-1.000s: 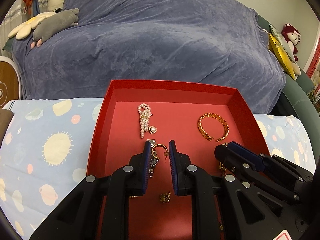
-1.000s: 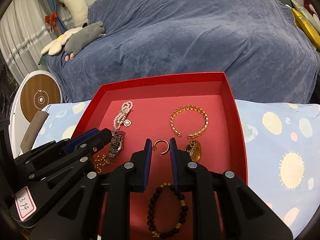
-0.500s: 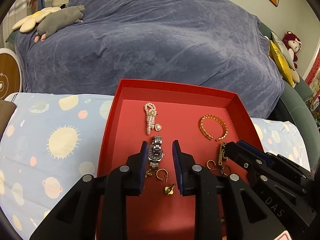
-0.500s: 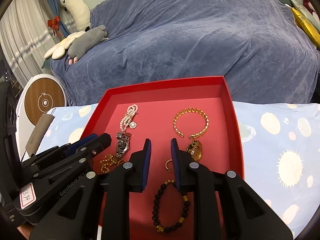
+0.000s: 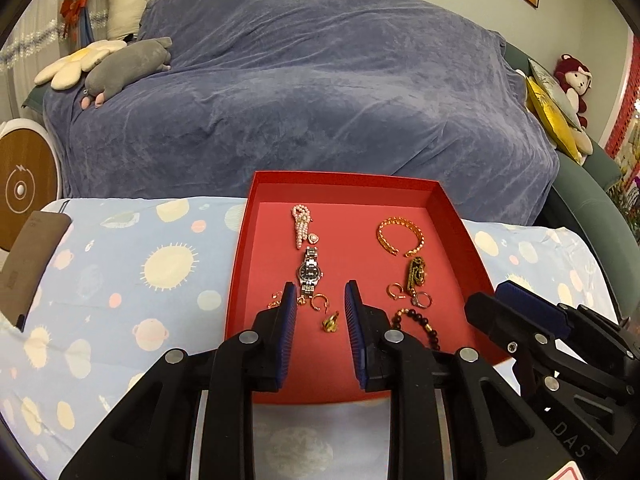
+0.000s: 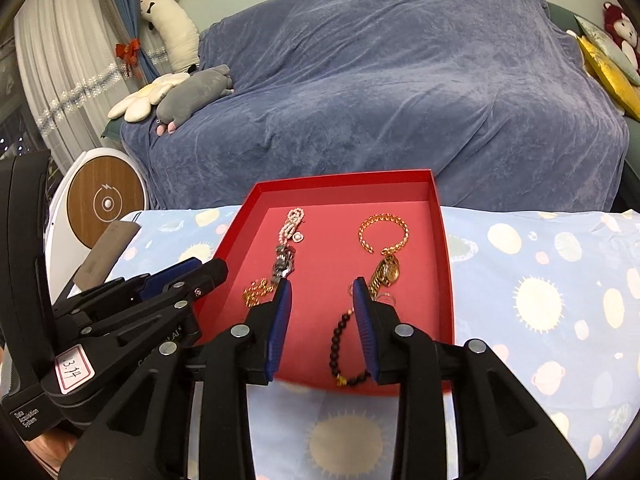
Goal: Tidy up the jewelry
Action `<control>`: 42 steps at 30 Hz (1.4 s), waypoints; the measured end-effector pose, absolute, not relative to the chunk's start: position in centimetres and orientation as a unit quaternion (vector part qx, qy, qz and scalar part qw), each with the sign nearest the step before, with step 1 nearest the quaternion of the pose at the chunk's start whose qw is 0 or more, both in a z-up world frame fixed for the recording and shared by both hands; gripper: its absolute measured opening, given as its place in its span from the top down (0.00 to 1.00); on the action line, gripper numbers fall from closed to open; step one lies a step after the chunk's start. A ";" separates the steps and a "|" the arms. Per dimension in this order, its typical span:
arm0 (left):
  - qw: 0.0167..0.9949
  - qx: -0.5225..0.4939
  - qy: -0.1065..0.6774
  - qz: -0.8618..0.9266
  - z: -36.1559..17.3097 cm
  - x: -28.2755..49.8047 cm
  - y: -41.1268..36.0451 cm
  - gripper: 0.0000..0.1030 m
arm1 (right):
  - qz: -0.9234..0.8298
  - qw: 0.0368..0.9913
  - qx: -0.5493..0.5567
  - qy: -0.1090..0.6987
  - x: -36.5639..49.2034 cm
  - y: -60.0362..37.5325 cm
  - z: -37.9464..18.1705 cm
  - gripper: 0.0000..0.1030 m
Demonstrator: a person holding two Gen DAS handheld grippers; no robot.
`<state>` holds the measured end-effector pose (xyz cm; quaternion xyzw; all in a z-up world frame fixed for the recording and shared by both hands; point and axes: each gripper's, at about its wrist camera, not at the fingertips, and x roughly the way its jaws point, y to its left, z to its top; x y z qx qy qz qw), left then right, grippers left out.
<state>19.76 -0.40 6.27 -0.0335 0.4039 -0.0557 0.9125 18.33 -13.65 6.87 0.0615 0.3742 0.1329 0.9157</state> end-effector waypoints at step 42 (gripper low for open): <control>0.892 -0.024 0.449 -0.048 2.0 11.5 -0.7 0.66 | 0.113 0.910 0.033 0.398 9.9 -12.9 3.1 0.58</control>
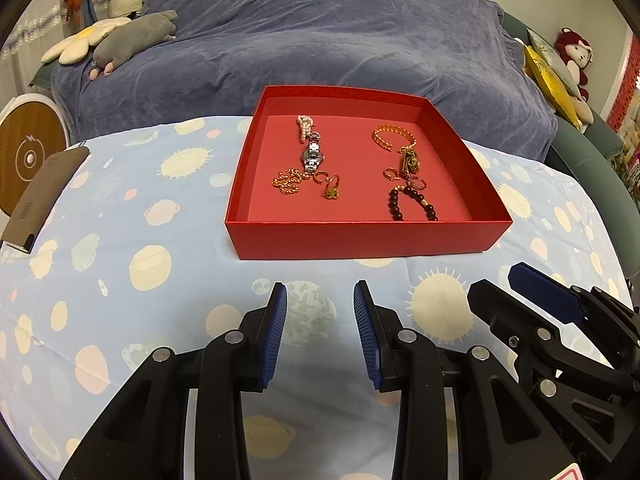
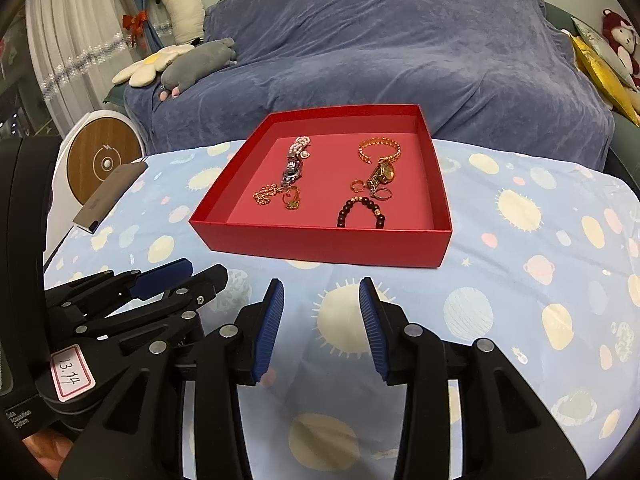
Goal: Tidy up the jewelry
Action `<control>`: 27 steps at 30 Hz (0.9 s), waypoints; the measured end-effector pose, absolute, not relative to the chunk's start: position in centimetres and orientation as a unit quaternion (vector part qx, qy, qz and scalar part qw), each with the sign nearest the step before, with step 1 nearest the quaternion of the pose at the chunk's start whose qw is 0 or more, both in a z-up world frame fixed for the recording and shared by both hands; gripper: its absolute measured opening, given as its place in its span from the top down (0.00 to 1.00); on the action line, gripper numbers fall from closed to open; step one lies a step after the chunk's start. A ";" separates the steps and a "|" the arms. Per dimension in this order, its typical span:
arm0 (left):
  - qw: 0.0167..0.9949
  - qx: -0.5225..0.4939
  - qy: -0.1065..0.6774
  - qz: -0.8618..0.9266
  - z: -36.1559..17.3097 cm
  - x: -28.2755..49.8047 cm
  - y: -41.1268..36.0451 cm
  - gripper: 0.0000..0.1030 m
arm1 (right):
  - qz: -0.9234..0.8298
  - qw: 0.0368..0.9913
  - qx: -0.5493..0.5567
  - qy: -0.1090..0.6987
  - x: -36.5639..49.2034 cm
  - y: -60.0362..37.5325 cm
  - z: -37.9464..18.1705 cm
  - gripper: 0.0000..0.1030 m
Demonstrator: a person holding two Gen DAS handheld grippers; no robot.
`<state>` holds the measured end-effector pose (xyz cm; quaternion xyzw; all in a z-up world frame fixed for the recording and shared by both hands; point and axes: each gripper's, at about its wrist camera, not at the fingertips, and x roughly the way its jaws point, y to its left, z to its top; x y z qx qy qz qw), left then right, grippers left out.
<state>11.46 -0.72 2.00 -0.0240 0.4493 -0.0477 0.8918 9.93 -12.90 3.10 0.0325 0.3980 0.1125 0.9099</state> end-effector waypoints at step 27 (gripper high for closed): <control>0.904 -0.006 0.428 0.004 2.0 12.4 -0.5 0.33 | 0.050 0.923 0.048 0.378 10.7 -14.8 2.9 0.27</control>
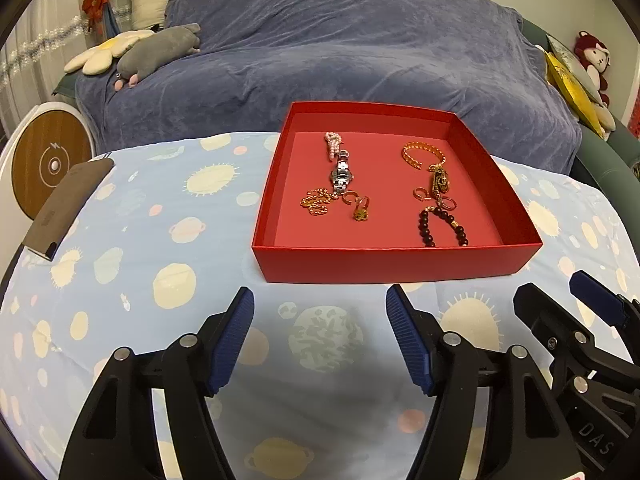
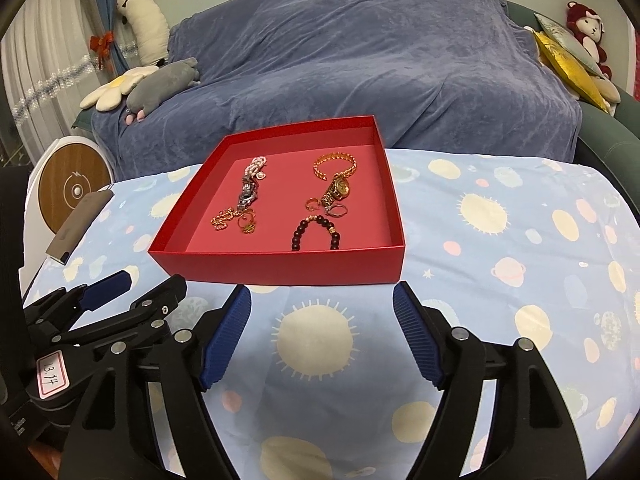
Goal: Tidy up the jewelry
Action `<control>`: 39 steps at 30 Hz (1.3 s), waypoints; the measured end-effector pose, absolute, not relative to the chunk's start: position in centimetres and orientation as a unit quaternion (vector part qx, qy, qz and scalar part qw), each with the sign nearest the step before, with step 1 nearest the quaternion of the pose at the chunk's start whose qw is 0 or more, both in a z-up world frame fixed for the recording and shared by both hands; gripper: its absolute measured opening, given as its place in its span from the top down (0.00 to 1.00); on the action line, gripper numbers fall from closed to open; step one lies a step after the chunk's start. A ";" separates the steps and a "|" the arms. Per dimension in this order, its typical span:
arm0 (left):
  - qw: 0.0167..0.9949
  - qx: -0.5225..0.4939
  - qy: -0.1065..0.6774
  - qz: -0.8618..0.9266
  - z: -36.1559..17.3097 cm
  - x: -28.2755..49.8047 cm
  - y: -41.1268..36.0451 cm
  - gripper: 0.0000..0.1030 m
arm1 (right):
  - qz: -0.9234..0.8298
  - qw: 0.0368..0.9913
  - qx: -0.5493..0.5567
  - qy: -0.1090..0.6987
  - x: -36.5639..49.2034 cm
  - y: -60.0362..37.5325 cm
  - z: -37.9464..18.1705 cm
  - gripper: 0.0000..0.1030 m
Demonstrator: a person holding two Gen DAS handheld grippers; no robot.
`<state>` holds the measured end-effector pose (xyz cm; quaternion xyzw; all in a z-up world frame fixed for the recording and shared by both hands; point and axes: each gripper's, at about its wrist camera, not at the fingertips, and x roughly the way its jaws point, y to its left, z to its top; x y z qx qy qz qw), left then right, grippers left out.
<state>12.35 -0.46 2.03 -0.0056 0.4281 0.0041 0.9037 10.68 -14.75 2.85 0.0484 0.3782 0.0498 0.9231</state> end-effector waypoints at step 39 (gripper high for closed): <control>0.905 0.010 0.423 0.027 1.5 11.8 0.2 0.21 | 0.038 0.924 0.046 0.378 10.6 -15.1 2.4 0.15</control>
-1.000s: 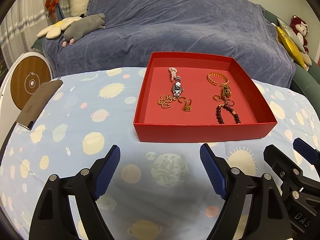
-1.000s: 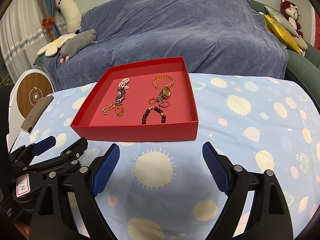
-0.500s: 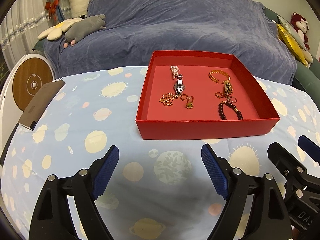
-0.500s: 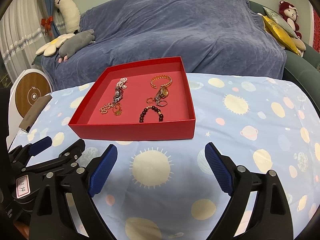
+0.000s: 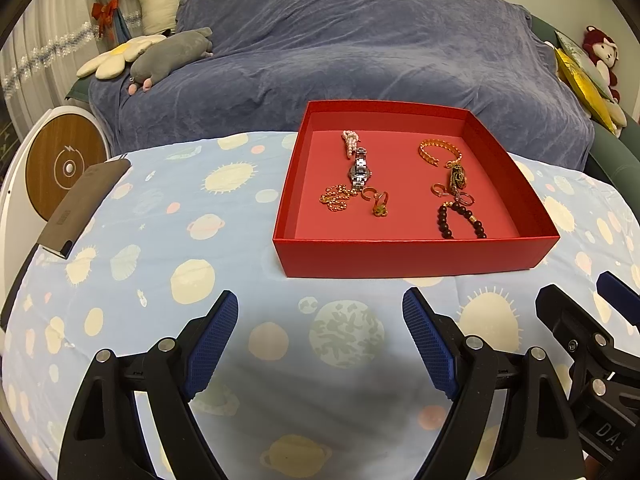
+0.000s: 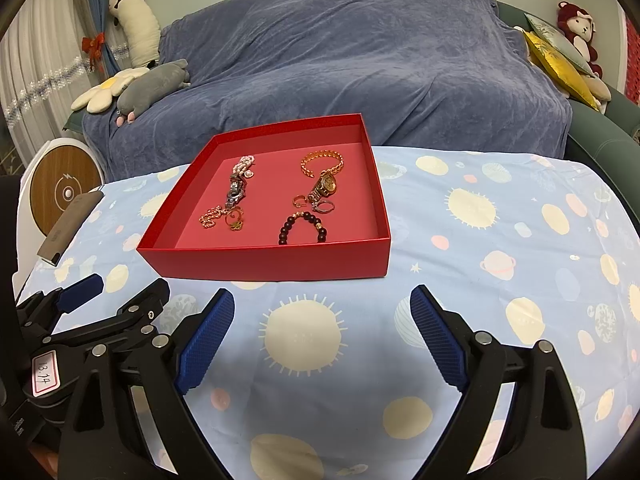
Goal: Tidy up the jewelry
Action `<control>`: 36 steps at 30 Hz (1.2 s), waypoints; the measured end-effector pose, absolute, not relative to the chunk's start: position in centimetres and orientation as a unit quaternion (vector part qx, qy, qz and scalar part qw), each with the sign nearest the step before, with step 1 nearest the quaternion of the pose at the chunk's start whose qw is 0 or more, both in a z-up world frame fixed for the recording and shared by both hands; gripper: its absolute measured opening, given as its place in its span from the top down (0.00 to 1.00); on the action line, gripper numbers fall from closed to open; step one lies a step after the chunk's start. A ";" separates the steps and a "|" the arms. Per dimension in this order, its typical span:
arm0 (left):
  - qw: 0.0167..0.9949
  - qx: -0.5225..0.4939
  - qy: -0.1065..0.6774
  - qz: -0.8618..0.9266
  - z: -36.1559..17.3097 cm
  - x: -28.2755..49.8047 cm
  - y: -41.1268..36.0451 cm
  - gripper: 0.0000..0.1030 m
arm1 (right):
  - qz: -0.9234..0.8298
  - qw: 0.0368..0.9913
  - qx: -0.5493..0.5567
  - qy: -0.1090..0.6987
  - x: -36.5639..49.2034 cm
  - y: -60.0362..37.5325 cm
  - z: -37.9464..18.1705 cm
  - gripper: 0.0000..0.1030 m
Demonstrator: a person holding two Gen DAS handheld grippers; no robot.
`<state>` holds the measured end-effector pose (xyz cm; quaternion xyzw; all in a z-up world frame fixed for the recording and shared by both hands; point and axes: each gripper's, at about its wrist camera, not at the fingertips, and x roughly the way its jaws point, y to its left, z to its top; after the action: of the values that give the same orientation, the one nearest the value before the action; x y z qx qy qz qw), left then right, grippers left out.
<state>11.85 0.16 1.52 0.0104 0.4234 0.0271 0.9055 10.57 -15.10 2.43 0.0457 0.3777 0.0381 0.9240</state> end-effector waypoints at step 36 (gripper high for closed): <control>0.908 0.000 0.416 0.045 1.9 11.7 0.5 0.21 | 0.042 0.924 0.040 0.378 10.3 -14.9 2.5 0.14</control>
<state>11.68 0.48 1.94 -0.0002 0.4156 0.0445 0.9085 10.27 -14.92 2.53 0.0398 0.3777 0.0418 0.9241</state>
